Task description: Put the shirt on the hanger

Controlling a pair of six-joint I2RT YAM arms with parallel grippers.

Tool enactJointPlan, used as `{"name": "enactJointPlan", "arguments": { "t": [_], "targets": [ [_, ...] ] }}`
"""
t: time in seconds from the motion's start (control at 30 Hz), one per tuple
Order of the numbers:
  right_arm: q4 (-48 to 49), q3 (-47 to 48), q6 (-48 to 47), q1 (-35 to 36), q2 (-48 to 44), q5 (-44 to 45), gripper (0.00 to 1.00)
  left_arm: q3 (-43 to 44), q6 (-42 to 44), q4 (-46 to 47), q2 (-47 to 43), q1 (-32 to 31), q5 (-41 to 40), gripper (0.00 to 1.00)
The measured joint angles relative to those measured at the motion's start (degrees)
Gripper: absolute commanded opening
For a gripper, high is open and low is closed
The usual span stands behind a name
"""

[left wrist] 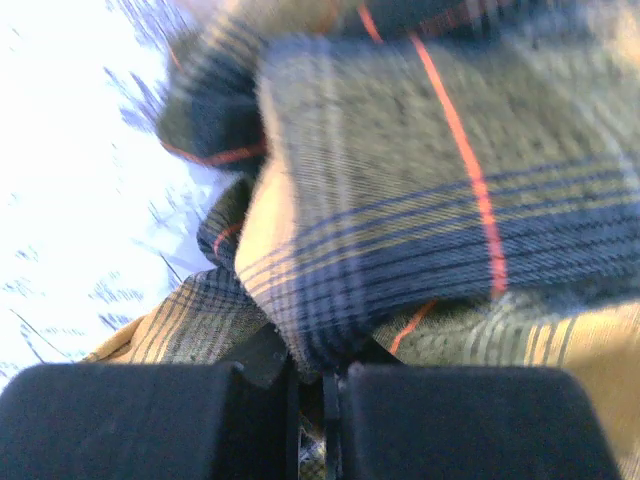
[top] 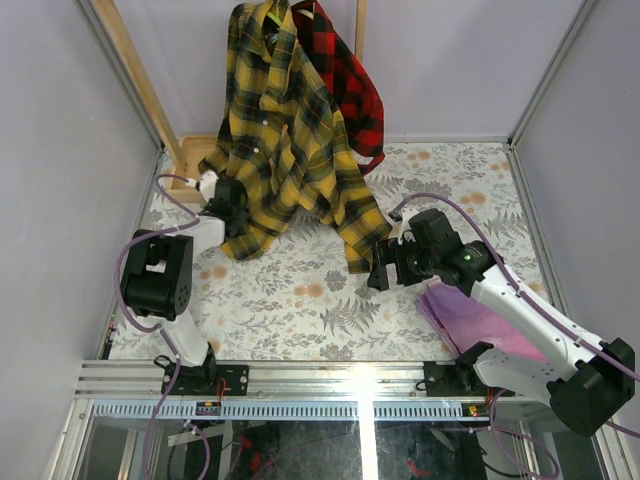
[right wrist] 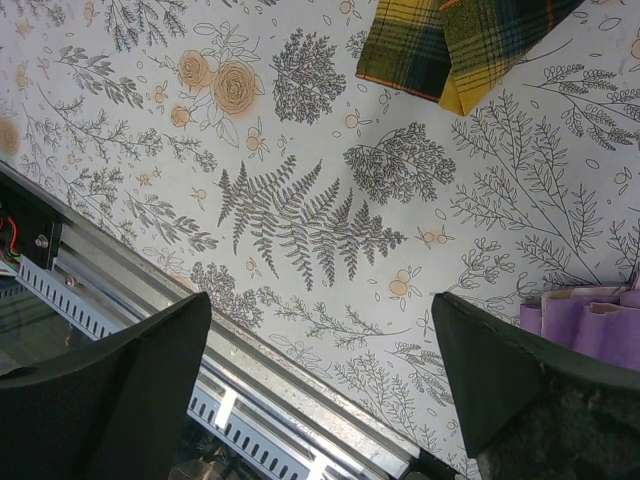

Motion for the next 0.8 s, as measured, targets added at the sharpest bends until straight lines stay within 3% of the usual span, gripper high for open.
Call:
{"name": "enactJointPlan", "arguments": {
  "t": [0.2,0.43,0.8],
  "targets": [
    [-0.57,0.0,0.04,0.0,-0.02,0.04,1.0,9.03,1.7,-0.87,2.03,7.21,2.05,0.0],
    [-0.85,0.0,0.55,0.0,-0.07,0.07,1.0,26.38,4.52,-3.5,9.57,8.81,4.76,0.0],
    [-2.64,0.09,0.85,0.0,0.33,1.01,1.0,45.59,10.51,-3.85,23.93,9.99,10.29,0.0]
  ]
}}
